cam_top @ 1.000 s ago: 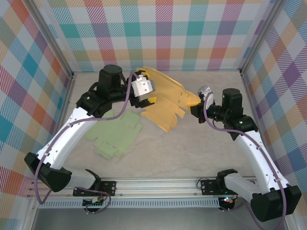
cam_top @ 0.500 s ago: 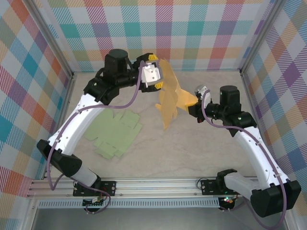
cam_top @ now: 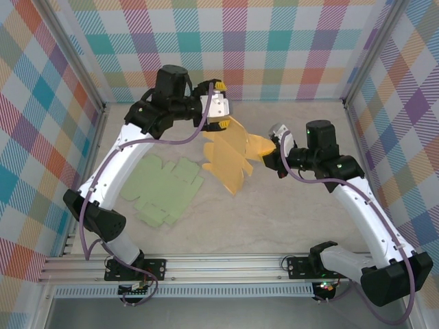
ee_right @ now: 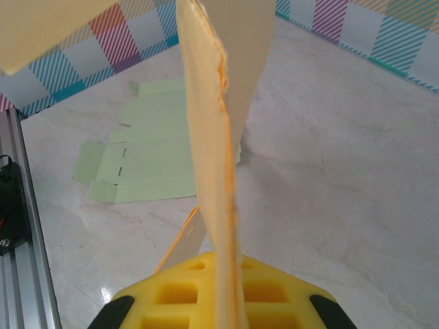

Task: Fold the paper box

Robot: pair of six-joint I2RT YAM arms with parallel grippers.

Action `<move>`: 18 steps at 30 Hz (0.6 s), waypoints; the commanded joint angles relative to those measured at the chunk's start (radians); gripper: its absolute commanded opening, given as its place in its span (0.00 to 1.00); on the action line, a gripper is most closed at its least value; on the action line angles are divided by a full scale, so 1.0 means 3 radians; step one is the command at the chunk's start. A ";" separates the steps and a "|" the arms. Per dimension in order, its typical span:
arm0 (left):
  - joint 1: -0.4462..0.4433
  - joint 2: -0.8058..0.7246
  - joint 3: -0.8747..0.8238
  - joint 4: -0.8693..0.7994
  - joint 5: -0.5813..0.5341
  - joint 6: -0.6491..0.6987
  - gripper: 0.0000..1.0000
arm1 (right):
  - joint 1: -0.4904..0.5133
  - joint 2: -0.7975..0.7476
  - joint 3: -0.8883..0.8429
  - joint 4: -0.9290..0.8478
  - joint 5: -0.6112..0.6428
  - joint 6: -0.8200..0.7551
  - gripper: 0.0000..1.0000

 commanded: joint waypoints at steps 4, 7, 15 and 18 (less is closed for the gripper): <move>0.0050 -0.0115 -0.0088 -0.0298 -0.0093 0.0284 0.78 | 0.0019 -0.0064 0.0077 0.0022 -0.0169 -0.0124 0.00; 0.0055 -0.0086 -0.0119 -0.0237 -0.0197 0.0306 0.57 | 0.0019 -0.0056 0.0075 0.0051 -0.0224 -0.0123 0.00; 0.0060 -0.0062 -0.0154 -0.0044 -0.0308 0.0282 0.26 | 0.0018 -0.0012 0.0074 0.0091 -0.0220 -0.0117 0.00; 0.0060 -0.0089 -0.0216 -0.0020 -0.0321 0.0246 0.14 | 0.0021 0.0024 0.0038 0.0154 -0.0135 -0.0069 0.00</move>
